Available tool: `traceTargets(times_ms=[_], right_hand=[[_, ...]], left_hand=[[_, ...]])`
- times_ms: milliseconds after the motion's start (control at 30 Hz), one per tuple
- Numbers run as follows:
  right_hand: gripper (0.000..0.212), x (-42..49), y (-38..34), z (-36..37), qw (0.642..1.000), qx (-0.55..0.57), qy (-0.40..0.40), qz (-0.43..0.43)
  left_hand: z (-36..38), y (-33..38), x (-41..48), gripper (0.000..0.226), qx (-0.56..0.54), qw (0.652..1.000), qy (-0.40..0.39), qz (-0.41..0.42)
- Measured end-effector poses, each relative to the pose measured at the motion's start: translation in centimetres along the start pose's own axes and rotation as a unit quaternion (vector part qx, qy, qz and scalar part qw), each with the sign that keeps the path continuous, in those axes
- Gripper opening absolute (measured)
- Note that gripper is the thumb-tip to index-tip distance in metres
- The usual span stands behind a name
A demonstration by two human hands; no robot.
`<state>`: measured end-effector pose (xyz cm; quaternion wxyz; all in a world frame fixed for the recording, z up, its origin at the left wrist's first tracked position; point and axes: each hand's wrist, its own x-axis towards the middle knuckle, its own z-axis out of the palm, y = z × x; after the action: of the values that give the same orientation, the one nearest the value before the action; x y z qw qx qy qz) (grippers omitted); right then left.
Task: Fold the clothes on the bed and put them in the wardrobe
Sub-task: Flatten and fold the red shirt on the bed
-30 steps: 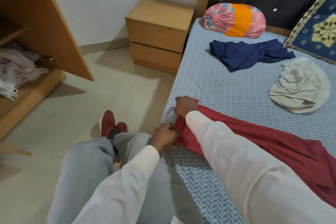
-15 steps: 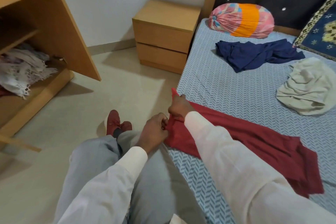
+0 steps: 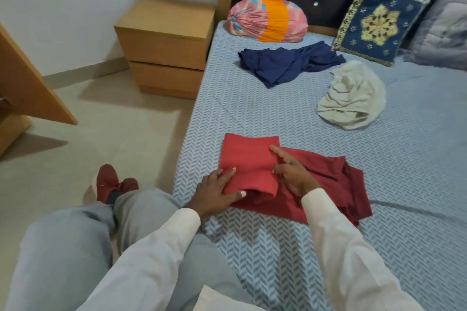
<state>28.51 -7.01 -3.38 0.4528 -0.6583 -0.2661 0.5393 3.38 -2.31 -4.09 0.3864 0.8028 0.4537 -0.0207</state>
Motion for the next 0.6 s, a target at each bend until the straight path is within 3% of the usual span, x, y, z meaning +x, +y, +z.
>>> traceTargets(times_ms=[267, 600], right_hand=[[0.072, -2.6, 0.1, -10.7, 0.996, 0.002, 0.093, 0.02], [0.072, -4.4, 0.7, -17.7, 0.968, -0.139, 0.19, 0.088]], left_hand=[[4.0, 2.1, 1.5, 0.103, 0.184, 0.979, -0.02, 0.081], [5.3, 2.1, 1.8, 0.1, 0.243, 0.966, -0.031, 0.086]])
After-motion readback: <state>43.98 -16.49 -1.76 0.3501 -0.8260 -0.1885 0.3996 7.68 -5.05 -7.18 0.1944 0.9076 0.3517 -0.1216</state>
